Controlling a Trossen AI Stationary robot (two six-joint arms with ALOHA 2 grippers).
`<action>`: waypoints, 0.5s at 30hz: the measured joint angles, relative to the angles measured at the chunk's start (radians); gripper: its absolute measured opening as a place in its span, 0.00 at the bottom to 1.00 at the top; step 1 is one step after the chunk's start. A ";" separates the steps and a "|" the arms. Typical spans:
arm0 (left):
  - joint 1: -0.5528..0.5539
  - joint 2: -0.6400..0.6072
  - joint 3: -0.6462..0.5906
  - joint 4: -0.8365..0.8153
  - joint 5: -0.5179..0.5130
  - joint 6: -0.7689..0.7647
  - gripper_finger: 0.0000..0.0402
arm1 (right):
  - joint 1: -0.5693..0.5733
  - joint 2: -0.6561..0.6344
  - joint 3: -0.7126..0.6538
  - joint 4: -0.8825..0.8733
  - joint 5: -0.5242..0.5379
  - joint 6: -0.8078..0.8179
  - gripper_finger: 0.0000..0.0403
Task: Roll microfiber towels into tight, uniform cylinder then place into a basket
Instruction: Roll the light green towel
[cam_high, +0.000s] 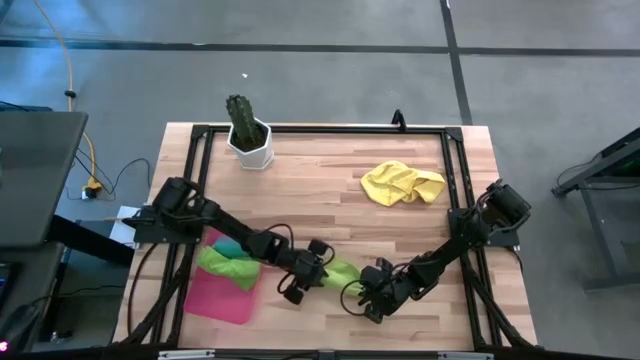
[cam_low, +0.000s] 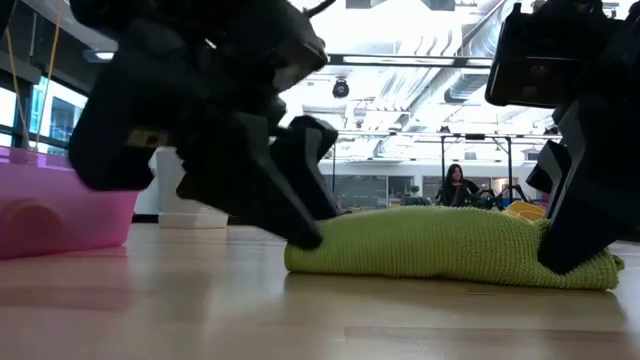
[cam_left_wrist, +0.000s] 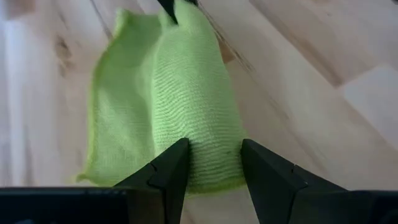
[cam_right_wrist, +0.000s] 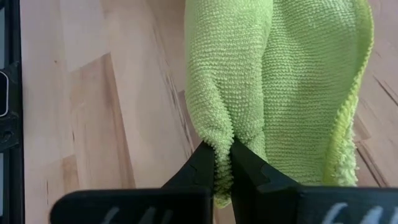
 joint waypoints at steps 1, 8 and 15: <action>-0.003 0.002 0.000 -0.005 0.002 -0.001 0.35 | 0.000 0.000 0.000 0.000 0.000 -0.001 0.02; -0.010 0.052 0.002 0.035 0.008 -0.043 0.35 | -0.004 0.000 0.000 0.000 0.000 -0.005 0.02; -0.004 0.091 0.003 0.091 -0.005 -0.242 0.33 | -0.004 0.000 0.000 0.003 0.004 -0.005 0.02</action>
